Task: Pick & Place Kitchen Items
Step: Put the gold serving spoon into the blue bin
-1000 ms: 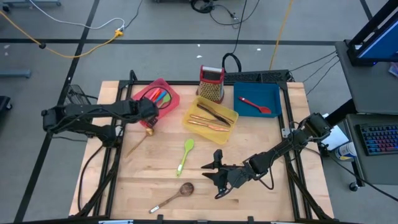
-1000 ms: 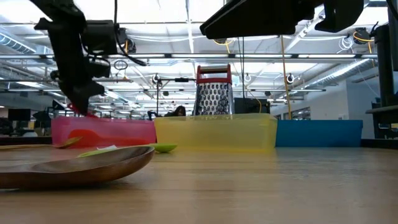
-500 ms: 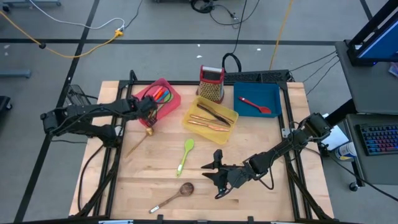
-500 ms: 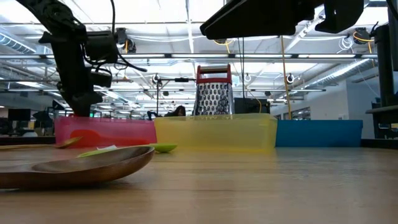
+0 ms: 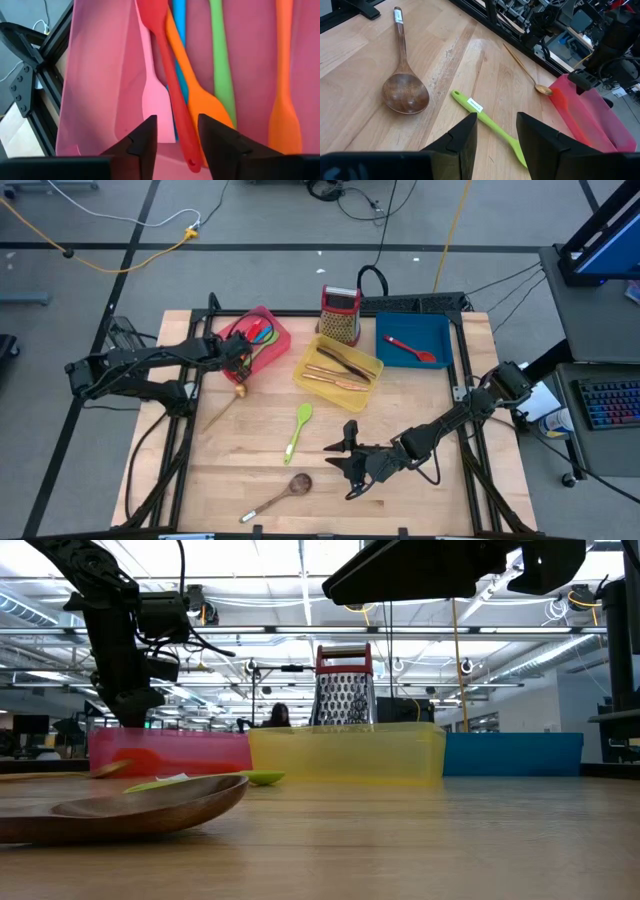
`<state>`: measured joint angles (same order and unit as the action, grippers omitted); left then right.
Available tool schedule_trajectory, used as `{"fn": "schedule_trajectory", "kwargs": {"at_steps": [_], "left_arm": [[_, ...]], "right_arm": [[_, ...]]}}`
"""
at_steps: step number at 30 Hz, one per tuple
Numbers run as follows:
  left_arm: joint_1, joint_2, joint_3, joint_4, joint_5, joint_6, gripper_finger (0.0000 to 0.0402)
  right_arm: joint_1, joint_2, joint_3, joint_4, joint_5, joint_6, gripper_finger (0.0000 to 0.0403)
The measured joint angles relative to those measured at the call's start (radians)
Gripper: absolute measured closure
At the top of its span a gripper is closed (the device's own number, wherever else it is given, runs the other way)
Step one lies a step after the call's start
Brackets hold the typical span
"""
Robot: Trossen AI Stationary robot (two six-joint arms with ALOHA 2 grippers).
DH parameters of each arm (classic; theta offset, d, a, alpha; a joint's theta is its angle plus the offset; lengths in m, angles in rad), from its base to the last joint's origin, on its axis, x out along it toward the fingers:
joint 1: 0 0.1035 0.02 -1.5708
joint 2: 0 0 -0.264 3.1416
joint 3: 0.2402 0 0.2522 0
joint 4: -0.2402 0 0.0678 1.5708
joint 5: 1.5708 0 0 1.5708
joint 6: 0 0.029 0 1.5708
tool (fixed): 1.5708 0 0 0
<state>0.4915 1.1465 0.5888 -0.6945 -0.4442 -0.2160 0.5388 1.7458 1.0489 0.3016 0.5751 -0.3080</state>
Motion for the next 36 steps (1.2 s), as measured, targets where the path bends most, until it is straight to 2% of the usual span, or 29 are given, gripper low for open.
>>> {"fn": "schedule_trajectory", "kwargs": {"at_steps": [7,15,22,31,36], "left_arm": [[0.000,0.000,0.000,0.021,-0.008,-0.056,0.0243],[-0.011,-0.056,0.048,-0.018,-0.002,-0.081,0.0275],[-0.053,-0.178,0.060,-0.070,0.176,-0.119,0.0288],[-0.170,-0.301,0.060,-0.256,0.253,-0.256,0.0288],[-0.258,-0.318,0.060,-0.319,0.331,-0.332,0.0288]], "right_arm": [[0.000,0.000,0.000,0.000,0.000,0.032,0.0273],[0.000,0.000,0.000,0.000,0.000,0.061,0.0273],[0.000,0.000,0.000,0.000,0.000,0.059,0.0273],[0.000,0.000,0.000,0.000,0.000,0.059,0.0273],[0.000,0.000,0.000,0.000,0.000,0.060,0.0273]]}}
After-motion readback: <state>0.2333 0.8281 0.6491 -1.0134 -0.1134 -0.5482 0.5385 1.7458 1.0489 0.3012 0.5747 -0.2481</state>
